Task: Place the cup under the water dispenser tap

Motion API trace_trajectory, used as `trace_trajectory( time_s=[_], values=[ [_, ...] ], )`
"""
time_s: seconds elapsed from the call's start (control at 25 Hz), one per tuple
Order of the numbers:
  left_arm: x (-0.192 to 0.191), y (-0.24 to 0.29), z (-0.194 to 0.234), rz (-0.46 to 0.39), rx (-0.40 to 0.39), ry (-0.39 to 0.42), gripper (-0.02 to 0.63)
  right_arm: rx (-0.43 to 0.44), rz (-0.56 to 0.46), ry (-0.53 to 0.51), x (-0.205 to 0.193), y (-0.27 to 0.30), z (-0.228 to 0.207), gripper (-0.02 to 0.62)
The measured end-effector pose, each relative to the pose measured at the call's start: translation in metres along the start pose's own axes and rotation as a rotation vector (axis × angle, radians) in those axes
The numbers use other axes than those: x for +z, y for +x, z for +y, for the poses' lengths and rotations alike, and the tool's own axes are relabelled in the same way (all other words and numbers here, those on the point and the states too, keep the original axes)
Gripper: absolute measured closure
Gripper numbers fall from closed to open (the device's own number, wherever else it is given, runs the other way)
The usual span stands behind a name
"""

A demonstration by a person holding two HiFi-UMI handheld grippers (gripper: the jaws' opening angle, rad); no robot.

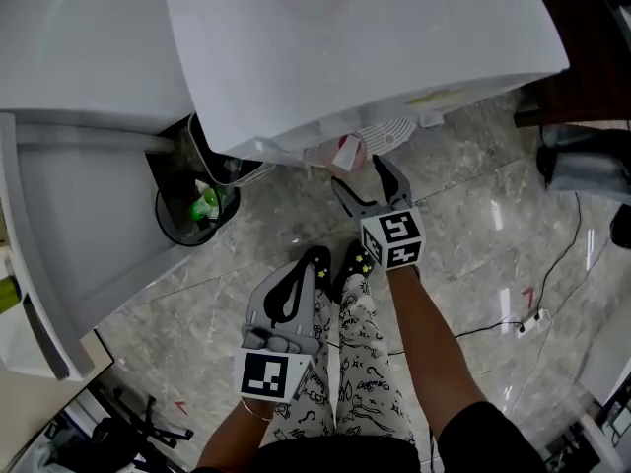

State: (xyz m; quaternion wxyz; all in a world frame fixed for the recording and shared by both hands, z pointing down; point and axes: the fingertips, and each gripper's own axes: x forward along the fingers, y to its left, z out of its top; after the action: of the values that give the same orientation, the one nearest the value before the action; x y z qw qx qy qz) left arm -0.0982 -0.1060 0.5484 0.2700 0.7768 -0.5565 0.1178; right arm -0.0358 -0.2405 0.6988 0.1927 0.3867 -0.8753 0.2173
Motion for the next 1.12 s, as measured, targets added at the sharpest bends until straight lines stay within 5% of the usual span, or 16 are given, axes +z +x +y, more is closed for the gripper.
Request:
trace_trajectory(
  time_s=[0.24, 0.28, 0.32, 0.4, 0.56, 0.76, 0.88, 1.12],
  values=[
    [-0.002, -0.016, -0.013, -0.007, 0.002, 0.003, 0.611, -0.126, -0.213, 0.309, 0.022, -0.122, -0.006, 0.254],
    [-0.005, -0.02, -0.016, 0.0, 0.006, 0.006, 0.611, -0.121, -0.253, 0.358, 0.027, -0.141, -0.002, 0.324],
    [-0.008, -0.025, -0.02, 0.006, 0.011, 0.004, 0.611, -0.109, -0.293, 0.403, 0.032, -0.159, 0.004, 0.504],
    [-0.009, -0.034, -0.032, 0.002, 0.013, -0.004, 0.611, -0.054, -0.348, 0.446, 0.044, -0.19, 0.016, 0.579],
    [0.005, -0.045, -0.057, -0.054, -0.002, 0.038, 0.611, 0.029, -0.307, 0.307, 0.058, -0.203, 0.04, 0.581],
    [0.0, -0.093, -0.094, -0.125, 0.085, 0.06, 0.611, 0.2, -0.326, 0.165, 0.082, -0.227, 0.09, 0.581],
    [-0.018, -0.132, -0.129, -0.16, 0.151, 0.036, 0.611, 0.276, -0.335, 0.09, 0.083, -0.282, 0.114, 0.581],
    [-0.028, -0.213, -0.223, -0.2, 0.169, 0.083, 0.611, 0.292, -0.295, 0.079, 0.061, -0.43, 0.132, 0.581]
  ],
)
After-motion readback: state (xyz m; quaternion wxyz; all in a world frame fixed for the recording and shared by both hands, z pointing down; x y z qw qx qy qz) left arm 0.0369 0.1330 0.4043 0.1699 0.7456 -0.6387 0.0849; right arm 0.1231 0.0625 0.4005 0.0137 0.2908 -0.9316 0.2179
